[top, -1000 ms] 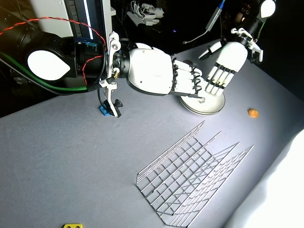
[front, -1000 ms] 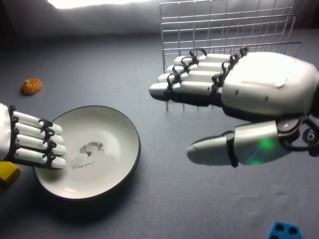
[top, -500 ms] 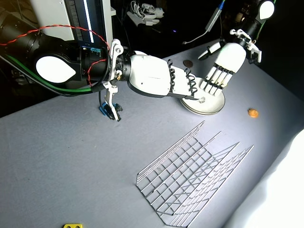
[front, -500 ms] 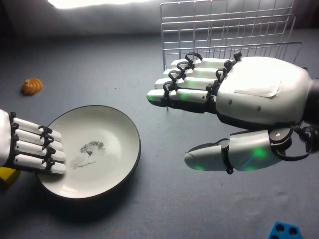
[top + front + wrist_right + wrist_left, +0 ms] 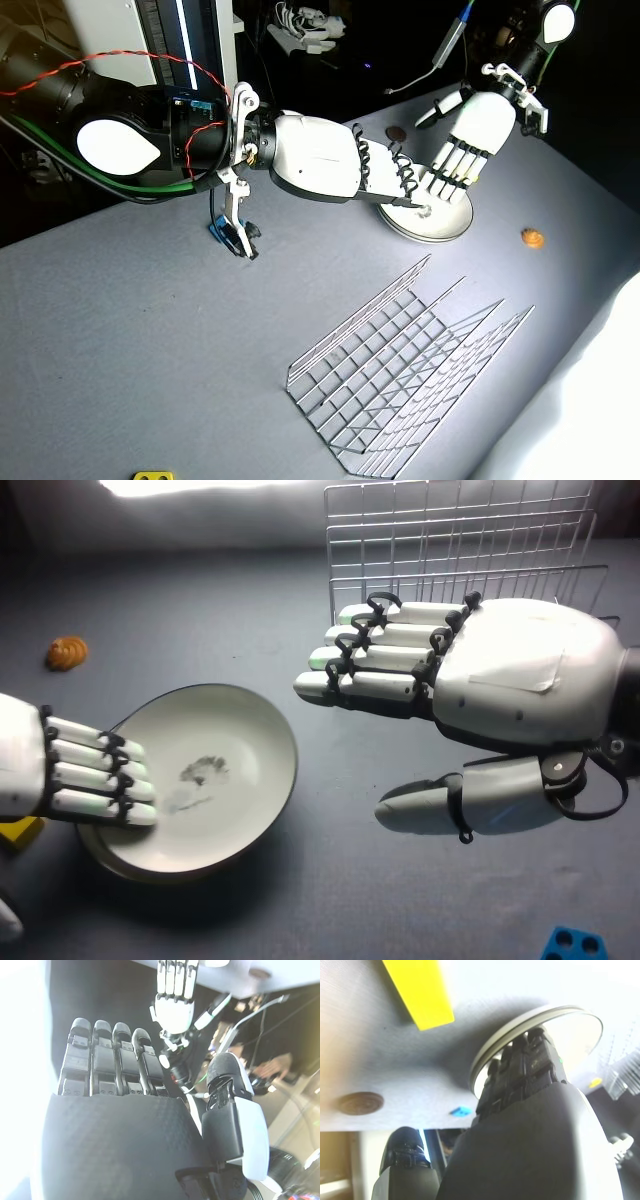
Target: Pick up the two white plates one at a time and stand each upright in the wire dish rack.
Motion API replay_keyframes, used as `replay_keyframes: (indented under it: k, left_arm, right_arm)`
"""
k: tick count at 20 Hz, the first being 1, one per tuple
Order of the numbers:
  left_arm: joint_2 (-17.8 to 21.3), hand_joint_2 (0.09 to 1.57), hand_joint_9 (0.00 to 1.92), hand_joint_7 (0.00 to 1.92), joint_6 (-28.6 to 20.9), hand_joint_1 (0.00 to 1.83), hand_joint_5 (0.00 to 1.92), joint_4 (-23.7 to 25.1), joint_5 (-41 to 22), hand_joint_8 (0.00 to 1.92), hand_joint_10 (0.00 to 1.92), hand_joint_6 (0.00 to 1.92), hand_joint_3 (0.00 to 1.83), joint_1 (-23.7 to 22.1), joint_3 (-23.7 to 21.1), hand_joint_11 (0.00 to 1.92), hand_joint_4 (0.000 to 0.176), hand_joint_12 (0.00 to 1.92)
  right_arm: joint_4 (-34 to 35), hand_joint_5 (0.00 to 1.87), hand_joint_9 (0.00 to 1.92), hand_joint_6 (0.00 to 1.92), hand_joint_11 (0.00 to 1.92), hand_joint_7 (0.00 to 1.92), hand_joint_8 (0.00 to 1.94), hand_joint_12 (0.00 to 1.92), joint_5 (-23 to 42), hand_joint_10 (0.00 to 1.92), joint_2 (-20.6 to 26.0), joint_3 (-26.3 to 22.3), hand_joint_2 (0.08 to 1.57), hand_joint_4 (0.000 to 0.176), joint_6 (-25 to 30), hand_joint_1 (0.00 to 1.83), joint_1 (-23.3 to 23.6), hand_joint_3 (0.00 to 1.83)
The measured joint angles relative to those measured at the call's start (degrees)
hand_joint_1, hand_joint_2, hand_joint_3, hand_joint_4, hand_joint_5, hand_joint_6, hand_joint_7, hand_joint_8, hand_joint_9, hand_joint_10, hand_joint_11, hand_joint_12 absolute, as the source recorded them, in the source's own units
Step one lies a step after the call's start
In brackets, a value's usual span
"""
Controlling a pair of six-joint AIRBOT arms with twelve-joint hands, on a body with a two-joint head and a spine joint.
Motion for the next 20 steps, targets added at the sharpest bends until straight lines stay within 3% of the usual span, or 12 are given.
replay_keyframes:
  k: [5,11,12,13,14,15,16,18,19,20]
  left_arm:
    - [-2.03,1.05,0.0,0.0,-0.02,0.0,0.0,-2.19,2.29,0.0,0.0,0.0,0.0,-1.05,-2.86,0.0,0.0,0.0]
    - [-3.45,1.05,0.0,0.0,-0.04,0.0,0.0,-2.25,3.63,0.0,0.0,0.0,0.0,-2.86,-3.26,0.0,0.0,0.0]
    - [-3.56,1.05,0.0,0.0,-0.2,0.0,0.0,-2.16,3.69,0.0,0.0,0.0,0.0,-3.04,-3.26,0.0,0.0,0.0]
    - [-3.58,1.05,0.0,0.0,-0.2,0.0,0.0,-2.19,3.69,0.0,0.0,0.0,0.0,-3.06,-3.26,0.0,0.0,0.0]
    - [-3.63,1.05,0.0,0.0,-0.24,0.0,0.0,-2.1,3.82,0.0,0.0,0.0,0.0,-3.26,-3.26,0.0,0.0,0.0]
    - [-3.67,1.05,0.0,0.0,-0.24,0.0,0.0,-2.14,3.89,0.0,0.0,0.0,0.0,-3.26,-3.26,0.0,0.0,0.0]
    - [-3.67,1.04,0.0,0.0,-0.24,0.0,0.0,-2.14,3.87,0.0,0.0,0.0,0.0,-3.26,-3.26,0.0,0.0,0.0]
    - [-3.67,1.06,0.0,0.0,-0.24,0.0,0.0,-2.14,3.87,0.0,0.0,0.0,0.0,-3.26,-3.26,0.0,0.0,0.0]
    - [-3.67,1.04,0.0,0.0,-0.24,0.0,0.0,-2.14,3.89,0.0,0.0,0.0,0.0,-3.26,-3.19,0.0,0.0,0.0]
    - [-3.78,1.05,0.0,0.0,-0.24,0.0,0.0,-2.19,3.91,0.0,0.0,0.0,0.0,-3.26,-3.15,0.0,0.0,0.0]
  right_arm:
    - [-1.46,0.09,0.06,0.0,0.0,0.08,0.0,0.14,0.81,0.0,-0.26,0.0,1.23,0.0,-2.73,0.03,-0.04,0.0]
    - [-1.86,0.03,0.03,0.0,0.0,0.02,0.0,0.15,0.81,0.0,-1.57,0.07,1.12,0.0,-8.74,0.2,-0.04,0.0]
    - [-1.95,0.0,0.0,0.0,0.0,0.0,0.0,0.01,0.33,0.0,-2.6,0.07,1.05,0.0,-10.05,0.25,-0.04,0.0]
    - [-1.97,0.0,0.0,0.0,0.0,0.0,0.0,0.01,0.17,0.0,-2.84,0.13,1.05,0.0,-10.12,0.25,-0.04,0.0]
    - [-2.38,0.0,0.0,0.0,0.0,0.0,0.0,0.0,0.0,0.0,-3.74,0.31,0.98,0.016,-10.69,0.34,-0.02,0.0]
    - [-2.32,0.0,0.0,0.0,0.0,0.0,0.0,0.0,-0.24,0.0,-4.55,0.55,0.93,0.045,-11.1,0.42,0.04,0.0]
    - [-2.34,0.0,0.0,0.0,0.0,0.0,0.0,0.0,-0.28,0.0,-4.9,0.81,0.93,0.057,-11.3,0.46,0.15,0.0]
    - [-2.21,0.04,0.0,0.01,0.0,0.0,0.0,0.0,-0.61,0.0,-6.12,1.88,0.91,0.033,-11.47,0.66,0.46,0.0]
    - [-2.21,0.01,0.0,0.0,0.0,0.0,0.0,0.0,-2.47,0.0,-7.19,2.64,0.93,0.011,-11.54,0.64,1.29,0.0]
    - [-2.1,0.0,0.0,0.0,0.0,0.0,0.0,0.0,-3.91,0.0,-8.24,3.39,0.93,0.0,-11.54,0.69,2.16,0.0]
